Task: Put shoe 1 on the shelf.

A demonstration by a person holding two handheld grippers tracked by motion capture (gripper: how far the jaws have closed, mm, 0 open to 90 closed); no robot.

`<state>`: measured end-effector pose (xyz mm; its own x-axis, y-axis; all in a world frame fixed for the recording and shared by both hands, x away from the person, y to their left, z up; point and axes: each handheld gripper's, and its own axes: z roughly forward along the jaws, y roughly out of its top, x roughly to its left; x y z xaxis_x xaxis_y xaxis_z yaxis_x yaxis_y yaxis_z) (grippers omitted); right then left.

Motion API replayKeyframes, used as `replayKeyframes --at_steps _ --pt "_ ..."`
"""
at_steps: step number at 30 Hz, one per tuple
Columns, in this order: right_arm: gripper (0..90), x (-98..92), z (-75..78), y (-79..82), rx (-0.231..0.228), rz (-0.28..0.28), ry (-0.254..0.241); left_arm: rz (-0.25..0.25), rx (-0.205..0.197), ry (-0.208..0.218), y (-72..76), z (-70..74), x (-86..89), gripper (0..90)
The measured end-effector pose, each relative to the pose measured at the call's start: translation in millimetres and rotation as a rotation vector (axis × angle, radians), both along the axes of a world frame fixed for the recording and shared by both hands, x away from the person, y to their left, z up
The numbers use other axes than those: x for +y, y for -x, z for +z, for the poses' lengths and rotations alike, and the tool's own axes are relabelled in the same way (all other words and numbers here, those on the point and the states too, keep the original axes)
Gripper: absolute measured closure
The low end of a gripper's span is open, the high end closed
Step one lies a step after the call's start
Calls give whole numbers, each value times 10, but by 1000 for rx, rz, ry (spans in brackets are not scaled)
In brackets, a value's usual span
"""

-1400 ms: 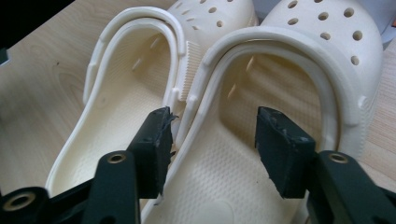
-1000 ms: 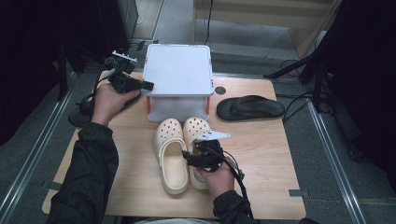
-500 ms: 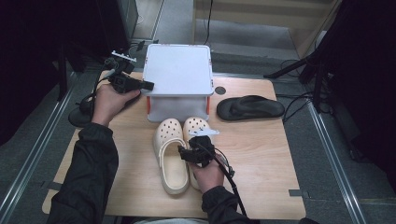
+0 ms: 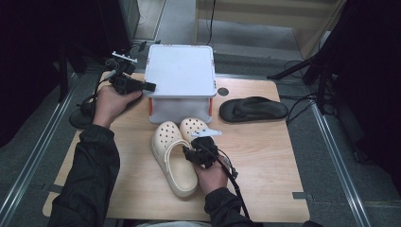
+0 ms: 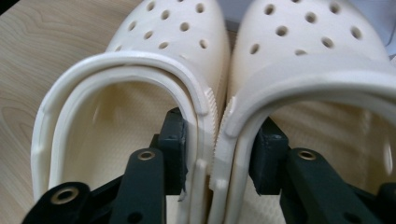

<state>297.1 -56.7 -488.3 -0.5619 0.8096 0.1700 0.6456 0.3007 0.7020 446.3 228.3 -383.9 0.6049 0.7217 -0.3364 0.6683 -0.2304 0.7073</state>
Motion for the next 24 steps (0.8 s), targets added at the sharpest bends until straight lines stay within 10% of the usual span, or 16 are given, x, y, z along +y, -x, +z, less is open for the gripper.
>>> replayKeyframes --at_steps 24 --pt "666 -45 290 -267 3 61 -36 1 -2 -1 4 1 -6 884"
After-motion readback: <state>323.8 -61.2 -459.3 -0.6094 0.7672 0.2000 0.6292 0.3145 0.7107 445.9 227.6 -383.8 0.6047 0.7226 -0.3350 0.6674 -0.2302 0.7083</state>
